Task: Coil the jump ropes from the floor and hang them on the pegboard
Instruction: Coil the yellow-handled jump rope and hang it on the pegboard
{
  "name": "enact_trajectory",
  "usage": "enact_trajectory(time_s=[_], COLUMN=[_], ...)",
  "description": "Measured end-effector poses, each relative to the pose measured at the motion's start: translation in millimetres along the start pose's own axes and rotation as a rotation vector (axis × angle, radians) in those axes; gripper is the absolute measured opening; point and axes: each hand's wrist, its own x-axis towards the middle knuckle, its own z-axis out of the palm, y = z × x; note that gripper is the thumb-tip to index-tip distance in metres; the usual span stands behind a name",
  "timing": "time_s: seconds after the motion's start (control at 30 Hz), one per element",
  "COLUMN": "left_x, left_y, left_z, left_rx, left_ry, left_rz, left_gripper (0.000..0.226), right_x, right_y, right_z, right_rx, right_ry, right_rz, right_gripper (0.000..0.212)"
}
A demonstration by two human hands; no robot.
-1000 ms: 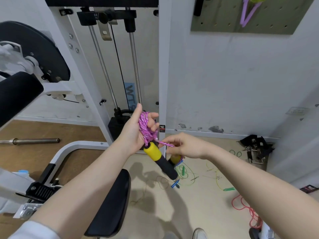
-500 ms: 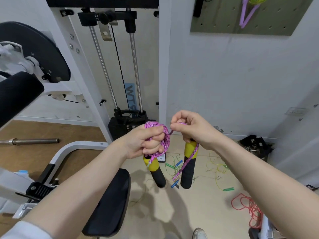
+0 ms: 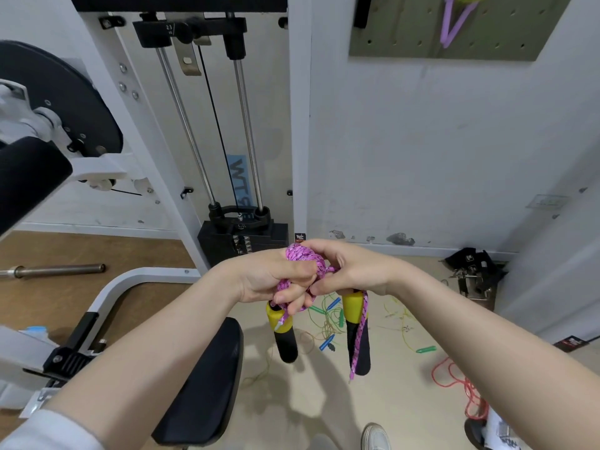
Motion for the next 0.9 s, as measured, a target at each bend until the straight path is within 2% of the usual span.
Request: enact_trajectory(time_s=[0.07,0.2,0.33,0.43,0.47,0.53,0.6,0.7,0.9], left_x=[0,3,11,14,14,15,17,20,36], left_y=[1,1,5,10,10,9,6,0,-5], left_z=[1,1,5,3,2,4,9,14,33], left_rx=[0.031,0.026,0.105,0.111,0.125,0.154,0.147,0.031,-0.101], left_ry=[-0.011,0.06,0.287,0.558,0.612,0.614,0.594,0.592,0.756], left_rz=[-0.036,-0.033,0.021,0.096,0.116,0.15,0.215,0.326,0.389], left_gripper=[0.05,0.043,0.029,0.004,0.003,0.013,0.02,0.022,0.02], right_x=[0,0,1,-4,-5,-7,-6,-6,-7], right_y=[1,8,11,9,11,9,7,3,1], right_z=[1,5,4,1,0,-2,-4,-6,-3], right_rx=[-0.089,-0.225,-0.445,-0.5,-0.498,-0.489,-0.41,-0.14,0.306], right_ry=[0.063,0.218,0.391,0.564,0.598,0.624,0.646,0.646,0.499], right_rz=[0.027,0.005,-0.018,-0.026,-0.022,-0.01,-0.003,0.034,0.14], right_gripper=[0.05,0.025,0.007,0.014,0.011,0.009,0.012,0.009,0.019])
